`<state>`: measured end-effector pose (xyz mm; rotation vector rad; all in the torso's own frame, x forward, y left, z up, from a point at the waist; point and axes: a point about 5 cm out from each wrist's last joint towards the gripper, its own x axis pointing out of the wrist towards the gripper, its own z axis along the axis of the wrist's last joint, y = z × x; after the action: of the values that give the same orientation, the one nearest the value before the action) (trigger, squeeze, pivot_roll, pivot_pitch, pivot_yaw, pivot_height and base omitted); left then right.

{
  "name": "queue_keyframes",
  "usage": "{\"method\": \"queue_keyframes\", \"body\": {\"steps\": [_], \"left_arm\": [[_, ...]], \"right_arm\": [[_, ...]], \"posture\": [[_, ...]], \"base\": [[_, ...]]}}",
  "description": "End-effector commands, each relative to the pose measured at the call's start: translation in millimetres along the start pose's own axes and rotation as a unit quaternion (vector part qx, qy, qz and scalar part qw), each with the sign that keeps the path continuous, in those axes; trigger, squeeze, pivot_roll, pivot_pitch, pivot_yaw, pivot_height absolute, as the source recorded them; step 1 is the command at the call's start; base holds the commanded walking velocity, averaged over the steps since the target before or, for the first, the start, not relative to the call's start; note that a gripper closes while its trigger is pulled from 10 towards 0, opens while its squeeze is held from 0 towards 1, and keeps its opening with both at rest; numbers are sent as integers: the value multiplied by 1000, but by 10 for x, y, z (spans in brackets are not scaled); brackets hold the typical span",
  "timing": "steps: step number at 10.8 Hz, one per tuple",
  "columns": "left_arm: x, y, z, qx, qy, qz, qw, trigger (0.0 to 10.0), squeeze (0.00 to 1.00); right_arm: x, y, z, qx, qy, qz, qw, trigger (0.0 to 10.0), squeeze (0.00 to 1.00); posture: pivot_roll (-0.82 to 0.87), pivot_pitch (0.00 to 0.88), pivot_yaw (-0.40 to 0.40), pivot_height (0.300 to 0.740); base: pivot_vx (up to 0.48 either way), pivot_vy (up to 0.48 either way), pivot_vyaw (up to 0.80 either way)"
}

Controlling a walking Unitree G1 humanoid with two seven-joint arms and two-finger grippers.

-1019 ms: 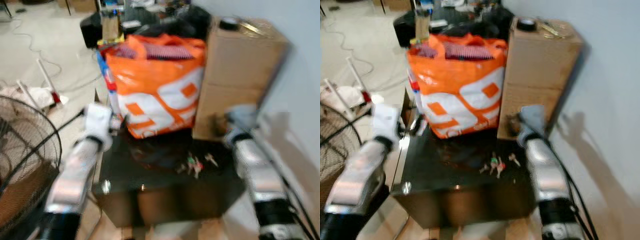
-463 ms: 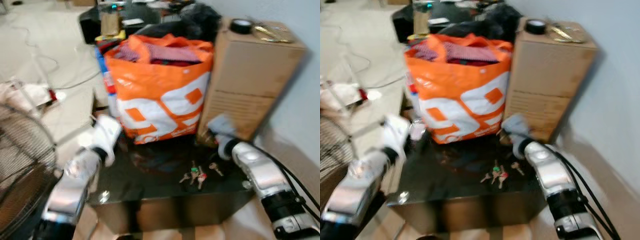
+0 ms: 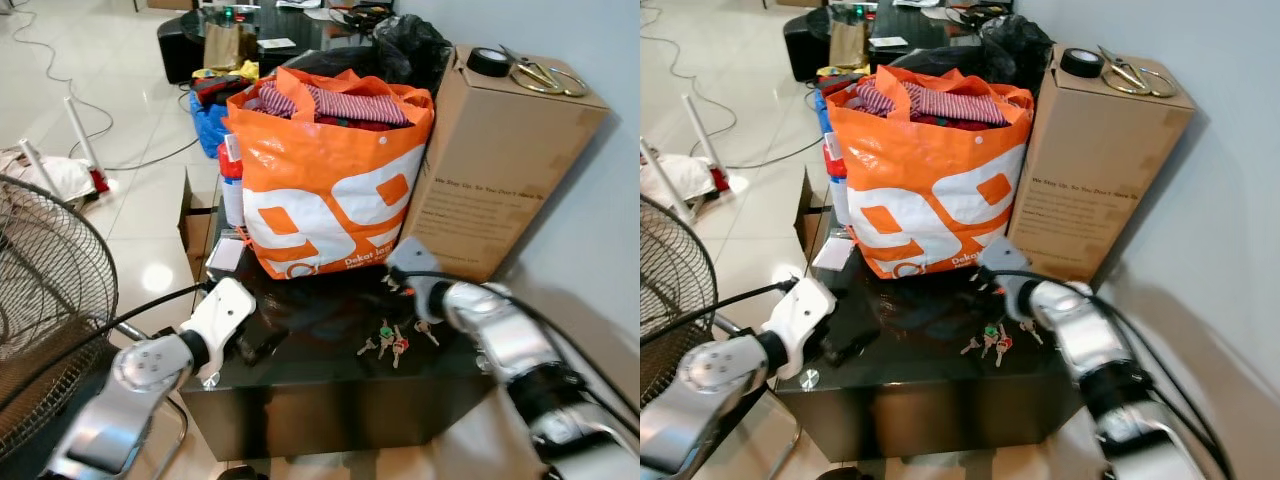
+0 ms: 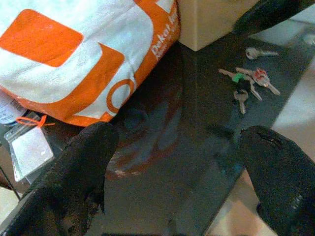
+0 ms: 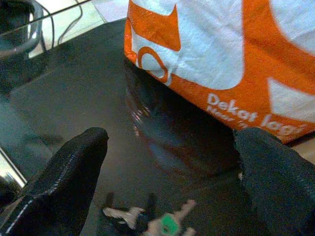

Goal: Hang keys on a hook

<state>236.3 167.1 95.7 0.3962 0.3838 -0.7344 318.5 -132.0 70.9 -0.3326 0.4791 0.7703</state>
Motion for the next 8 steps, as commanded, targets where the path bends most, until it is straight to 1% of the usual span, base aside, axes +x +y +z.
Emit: {"method": "queue_keyframes", "body": {"steps": [1,2,3,4,5,6,7,8], "left_arm": [[12,-25,23,5,-3,-20,1000,10000,1000],[66,13,31,8,-4,-23,1000,10000,1000],[107,-3,69,5,-12,-31,999,10000,1000],[110,-64,79,5,-15,-43,999,10000,1000],[91,-83,77,8,-15,-48,999,10000,1000],[89,-50,21,0,-11,-45,999,10000,1000],[119,-57,59,1,-15,-64,998,10000,1000],[129,-45,91,1,-19,-74,997,10000,1000]], "right_arm": [[11,-51,-27,9,5,-15,1000,10000,0],[48,-74,-103,53,14,-46,997,10000,0],[60,-69,-189,87,14,-66,994,10000,0],[57,-28,-254,121,3,-62,991,10000,0],[55,-20,-281,126,4,-62,990,10000,0],[96,23,-287,165,-4,-48,985,10000,0],[123,26,-233,153,-18,-49,987,10000,0],[158,57,-287,142,2,-48,989,10000,0]], "posture": [[-49,0,-6,740],[-64,0,15,740],[-66,0,21,740],[-52,0,13,740],[-49,0,11,740],[-69,0,35,740],[-43,0,28,740],[-39,0,37,740]], "base": [[0,0,0],[0,0,0],[0,0,0],[0,0,0],[0,0,0],[0,0,0],[0,0,0],[0,0,0]]}}
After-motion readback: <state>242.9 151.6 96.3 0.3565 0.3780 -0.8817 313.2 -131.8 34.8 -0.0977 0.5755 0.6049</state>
